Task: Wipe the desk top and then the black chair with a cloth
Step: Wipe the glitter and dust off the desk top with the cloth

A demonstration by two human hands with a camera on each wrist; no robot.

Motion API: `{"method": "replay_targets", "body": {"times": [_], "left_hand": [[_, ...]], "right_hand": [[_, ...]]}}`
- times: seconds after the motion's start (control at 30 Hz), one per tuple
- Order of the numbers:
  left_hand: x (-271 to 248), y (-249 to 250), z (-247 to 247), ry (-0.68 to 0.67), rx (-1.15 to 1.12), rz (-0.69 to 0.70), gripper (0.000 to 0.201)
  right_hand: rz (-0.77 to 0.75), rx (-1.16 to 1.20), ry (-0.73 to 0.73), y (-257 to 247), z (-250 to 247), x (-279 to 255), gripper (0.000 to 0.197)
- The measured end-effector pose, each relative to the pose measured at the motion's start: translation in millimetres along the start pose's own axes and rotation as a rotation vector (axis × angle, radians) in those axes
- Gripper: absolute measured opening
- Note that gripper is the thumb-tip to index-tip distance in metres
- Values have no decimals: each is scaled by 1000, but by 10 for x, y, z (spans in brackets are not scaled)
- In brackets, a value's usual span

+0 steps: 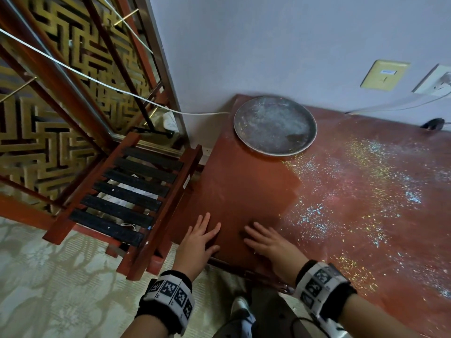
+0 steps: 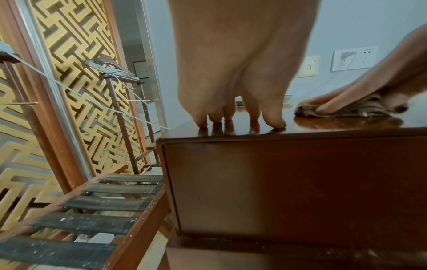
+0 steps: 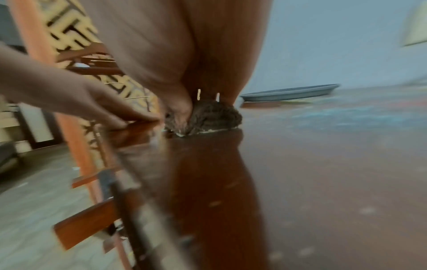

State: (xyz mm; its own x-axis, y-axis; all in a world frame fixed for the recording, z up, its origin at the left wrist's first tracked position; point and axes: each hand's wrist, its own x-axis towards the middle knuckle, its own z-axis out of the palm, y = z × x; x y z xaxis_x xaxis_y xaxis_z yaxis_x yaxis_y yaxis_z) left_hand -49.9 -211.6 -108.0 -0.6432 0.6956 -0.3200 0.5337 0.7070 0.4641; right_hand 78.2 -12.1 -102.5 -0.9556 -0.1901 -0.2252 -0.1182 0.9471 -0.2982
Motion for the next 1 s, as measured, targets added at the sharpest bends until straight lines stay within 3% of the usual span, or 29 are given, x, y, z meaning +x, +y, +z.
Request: {"method": "replay_targets", "body": {"times": [0.07,0.17,0.27,0.37,0.47,0.53,0.6,0.67,0.87,0.93,1.0], "left_hand": [[-5,2,4,2,-5,0,59],[-1,16,5,2,-12,-5,59],[36,62,-24,-27,23,-31,60],[118,122,-56,-57,53,-24,62],[206,192,-37,-74,64,2,64],[240,241,-22,-89,73,18,65],[279,284,2,-91,82,31,66],[311,311,14,-88,94,39,67],[406,359,-21,-129,95,45,71],[428,367,-31,-132,88,40,72],[443,378,-42,-127,78,38,71]], "right_hand": [[46,5,-6,9,-44,-18,54],[-61,-45,-62,-210,76,-57,53],[-156,47,-136,-201,129,-54,76],[23,126,-30,150,8,-64,64],[203,46,-52,395,-89,-132,61],[99,17,16,287,-20,-161,62],[-79,-35,-115,96,146,-233,56],[-170,-85,-141,-1,287,-333,49],[15,-71,-122,373,-74,-239,63],[16,-36,-65,246,-50,-186,62],[-69,-89,-133,29,65,-133,49]]}}
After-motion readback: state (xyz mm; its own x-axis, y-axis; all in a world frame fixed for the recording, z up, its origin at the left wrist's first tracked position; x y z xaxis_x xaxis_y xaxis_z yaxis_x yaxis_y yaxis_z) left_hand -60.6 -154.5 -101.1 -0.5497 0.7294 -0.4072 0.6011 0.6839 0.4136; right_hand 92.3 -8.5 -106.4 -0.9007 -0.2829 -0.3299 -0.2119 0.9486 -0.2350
